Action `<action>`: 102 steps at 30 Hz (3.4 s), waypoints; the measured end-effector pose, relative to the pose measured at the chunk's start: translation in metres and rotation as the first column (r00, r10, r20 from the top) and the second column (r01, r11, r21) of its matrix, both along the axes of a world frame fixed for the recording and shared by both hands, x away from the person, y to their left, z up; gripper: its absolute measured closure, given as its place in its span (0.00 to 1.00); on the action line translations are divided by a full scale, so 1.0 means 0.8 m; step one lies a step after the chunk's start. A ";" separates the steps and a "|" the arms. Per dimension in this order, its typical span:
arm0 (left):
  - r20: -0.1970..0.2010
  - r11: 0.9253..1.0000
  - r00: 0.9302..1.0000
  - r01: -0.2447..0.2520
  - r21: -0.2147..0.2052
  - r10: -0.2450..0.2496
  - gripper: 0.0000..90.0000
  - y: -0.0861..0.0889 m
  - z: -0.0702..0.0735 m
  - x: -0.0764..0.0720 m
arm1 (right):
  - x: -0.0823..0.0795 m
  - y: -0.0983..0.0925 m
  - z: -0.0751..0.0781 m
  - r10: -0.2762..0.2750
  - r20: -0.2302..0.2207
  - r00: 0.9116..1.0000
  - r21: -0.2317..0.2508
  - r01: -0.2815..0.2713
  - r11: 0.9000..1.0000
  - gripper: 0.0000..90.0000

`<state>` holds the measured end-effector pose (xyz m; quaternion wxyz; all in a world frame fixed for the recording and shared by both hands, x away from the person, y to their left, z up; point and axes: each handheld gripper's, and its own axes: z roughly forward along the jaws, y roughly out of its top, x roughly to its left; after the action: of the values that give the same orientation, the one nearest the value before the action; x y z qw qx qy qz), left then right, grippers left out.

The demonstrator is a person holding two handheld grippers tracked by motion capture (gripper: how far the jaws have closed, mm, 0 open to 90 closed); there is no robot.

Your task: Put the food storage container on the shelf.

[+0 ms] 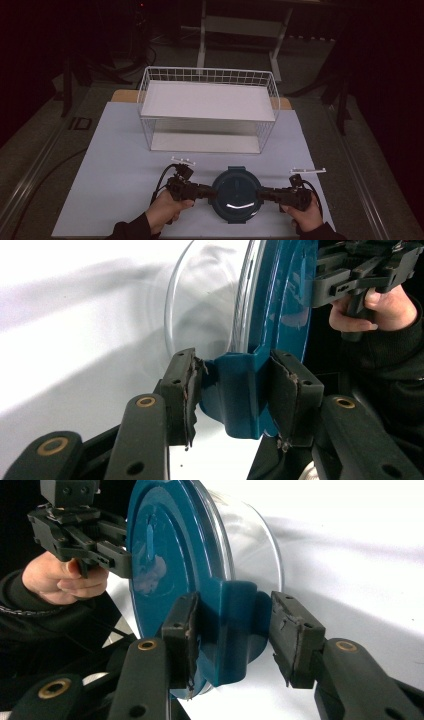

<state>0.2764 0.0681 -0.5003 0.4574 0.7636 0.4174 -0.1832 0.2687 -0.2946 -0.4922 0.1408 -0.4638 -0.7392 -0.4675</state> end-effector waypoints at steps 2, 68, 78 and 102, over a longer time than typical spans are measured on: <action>0.000 1.000 1.000 -0.006 -0.004 0.006 0.63 0.001 0.000 -0.001 | 0.000 0.000 0.000 0.000 -0.003 1.000 0.004 0.000 1.000 0.63; 0.195 0.964 0.945 -0.263 -0.029 0.263 0.62 0.094 0.003 0.130 | 0.162 0.106 -0.001 -0.012 0.221 0.975 -0.002 0.013 1.000 0.62; 0.164 0.948 0.934 -0.306 -0.090 0.317 0.61 0.095 -0.009 0.147 | 0.170 0.104 -0.009 -0.047 0.207 0.977 0.017 0.045 0.999 0.59; 0.369 0.955 0.884 -0.290 -0.055 0.289 0.19 0.082 -0.005 0.143 | 0.149 0.130 0.014 -0.089 0.416 0.905 -0.135 0.158 0.978 0.49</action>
<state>0.3906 0.1338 -0.5045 0.5496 0.7140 0.4324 0.0358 0.3878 -0.1902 -0.4811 -0.0853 -0.4123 -0.7576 -0.4988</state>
